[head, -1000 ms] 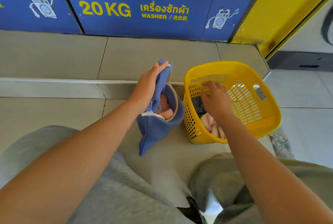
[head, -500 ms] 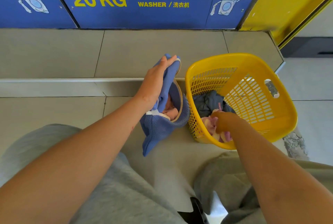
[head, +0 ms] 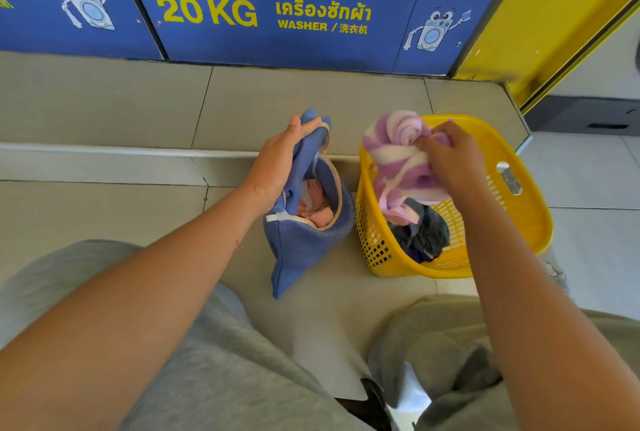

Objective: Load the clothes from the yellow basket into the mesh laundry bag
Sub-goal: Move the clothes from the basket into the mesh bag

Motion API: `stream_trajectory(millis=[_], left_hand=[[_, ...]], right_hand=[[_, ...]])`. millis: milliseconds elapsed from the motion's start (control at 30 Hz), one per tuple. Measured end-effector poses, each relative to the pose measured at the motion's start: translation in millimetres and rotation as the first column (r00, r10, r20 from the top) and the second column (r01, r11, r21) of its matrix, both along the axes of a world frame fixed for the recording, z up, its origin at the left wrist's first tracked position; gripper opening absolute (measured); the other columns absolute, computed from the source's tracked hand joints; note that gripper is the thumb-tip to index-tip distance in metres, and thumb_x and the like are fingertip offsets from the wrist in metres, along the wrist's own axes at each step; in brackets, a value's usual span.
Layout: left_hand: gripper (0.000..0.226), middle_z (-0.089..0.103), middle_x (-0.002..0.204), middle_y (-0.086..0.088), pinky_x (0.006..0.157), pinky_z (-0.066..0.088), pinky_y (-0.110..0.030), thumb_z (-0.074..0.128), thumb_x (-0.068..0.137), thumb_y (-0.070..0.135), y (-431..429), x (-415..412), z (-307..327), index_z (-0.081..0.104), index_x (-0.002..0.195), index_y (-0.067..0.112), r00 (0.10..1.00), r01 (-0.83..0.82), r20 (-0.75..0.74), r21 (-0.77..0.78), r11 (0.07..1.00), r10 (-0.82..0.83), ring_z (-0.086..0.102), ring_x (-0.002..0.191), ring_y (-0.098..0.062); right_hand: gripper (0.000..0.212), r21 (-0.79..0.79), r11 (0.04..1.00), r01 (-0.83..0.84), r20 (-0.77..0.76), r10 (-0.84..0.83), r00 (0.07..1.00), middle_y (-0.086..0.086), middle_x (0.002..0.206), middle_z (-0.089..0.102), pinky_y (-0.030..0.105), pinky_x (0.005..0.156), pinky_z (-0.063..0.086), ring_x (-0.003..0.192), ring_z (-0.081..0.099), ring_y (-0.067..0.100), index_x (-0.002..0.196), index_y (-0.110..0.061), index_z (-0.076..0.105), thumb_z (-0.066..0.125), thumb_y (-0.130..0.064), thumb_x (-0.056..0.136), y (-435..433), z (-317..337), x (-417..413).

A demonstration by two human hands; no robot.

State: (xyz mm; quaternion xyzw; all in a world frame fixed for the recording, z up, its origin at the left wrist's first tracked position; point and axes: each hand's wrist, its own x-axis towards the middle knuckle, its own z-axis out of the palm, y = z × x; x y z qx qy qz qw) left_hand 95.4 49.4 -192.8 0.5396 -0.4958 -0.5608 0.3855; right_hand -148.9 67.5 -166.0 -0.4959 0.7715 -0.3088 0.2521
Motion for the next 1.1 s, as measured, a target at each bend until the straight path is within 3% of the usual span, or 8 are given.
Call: stream_trajectory(millis=[167,333,467,600,733,867,967,1100], left_hand=[[0.046,0.055,0.138,0.002,0.11,0.037,-0.029,0.023,0.104,0.041,5,8,3,0.061,0.128,0.031,1.0,-0.005,-0.008,-0.043,0.999,0.005,0.051,0.126,-0.011],[0.047,0.053,0.139,0.01,0.109,0.034,-0.024,0.025,0.103,0.044,7,5,8,0.059,0.132,0.028,0.999,-0.039,-0.04,-0.034,0.999,0.037,0.048,0.126,-0.005],[0.043,0.059,0.121,0.013,0.102,0.037,-0.021,0.026,0.102,0.045,2,6,12,0.064,0.119,0.032,0.996,-0.069,-0.062,-0.014,0.998,0.068,0.054,0.115,-0.004],[0.049,0.056,0.135,0.007,0.106,0.038,-0.027,0.024,0.101,0.05,-1,4,6,0.061,0.129,0.032,1.0,-0.029,-0.012,-0.028,0.999,0.029,0.052,0.122,-0.009],[0.05,0.054,0.14,0.004,0.111,0.035,-0.032,0.026,0.101,0.051,-2,2,5,0.057,0.134,0.03,1.0,-0.013,-0.023,-0.02,1.0,0.012,0.05,0.127,-0.011],[0.05,0.053,0.139,0.005,0.11,0.034,-0.028,0.025,0.103,0.044,0,1,9,0.055,0.136,0.022,1.0,0.008,-0.019,-0.018,1.0,-0.009,0.047,0.129,-0.012],[0.05,0.058,0.118,0.005,0.097,0.04,-0.025,0.026,0.103,0.045,1,1,11,0.06,0.13,0.02,1.0,-0.012,-0.02,0.0,1.0,0.012,0.055,0.11,-0.01],[0.051,0.057,0.115,0.008,0.09,0.037,-0.021,0.026,0.102,0.047,2,3,9,0.061,0.127,0.021,1.0,-0.017,-0.026,-0.007,1.0,0.017,0.054,0.1,-0.002]], right_hand=[[0.013,-0.082,0.997,0.009,0.003,-0.008,1.0,0.002,0.09,0.062,0.039,0.083,0.044,0.089,0.056,0.028,0.089,-0.026,0.055,0.056,-0.038,0.086,11,28,47],[0.022,-0.06,0.99,-0.125,-0.248,0.107,0.963,0.007,0.1,0.066,0.042,0.088,0.039,0.099,0.059,0.034,0.107,-0.023,0.053,0.048,-0.034,0.089,25,-10,102],[0.031,0.188,0.912,-0.364,-0.554,0.405,0.728,0.008,0.105,0.067,0.043,0.092,0.034,0.107,0.056,0.031,0.116,-0.024,0.054,0.044,-0.041,0.091,27,-20,114],[0.044,0.326,0.825,-0.461,-0.597,0.558,0.576,0.004,0.123,0.063,0.041,0.095,0.038,0.118,0.053,0.03,0.127,-0.032,0.055,0.048,-0.051,0.088,21,-5,109],[0.064,0.055,0.939,-0.339,-0.776,0.254,0.578,0.008,0.128,0.05,0.045,0.093,0.034,0.118,0.044,0.033,0.138,-0.035,0.041,0.059,-0.047,0.077,16,-6,87],[0.09,0.174,0.957,-0.231,-0.592,0.29,0.752,0.003,0.158,0.011,0.062,0.106,0.021,0.145,0.014,0.034,0.146,-0.047,0.016,0.064,-0.06,0.072,12,-23,67],[0.073,0.211,0.925,-0.315,-0.165,0.351,0.922,0.012,0.145,0.034,0.036,0.09,0.04,0.127,0.045,0.037,0.141,-0.036,0.032,0.069,-0.047,0.079,9,-34,61],[0.043,0.111,0.96,-0.256,-0.402,0.279,0.872,0.015,0.117,0.048,0.033,0.068,0.037,0.098,0.059,0.042,0.124,-0.024,0.049,0.063,-0.038,0.085,16,-31,73]])
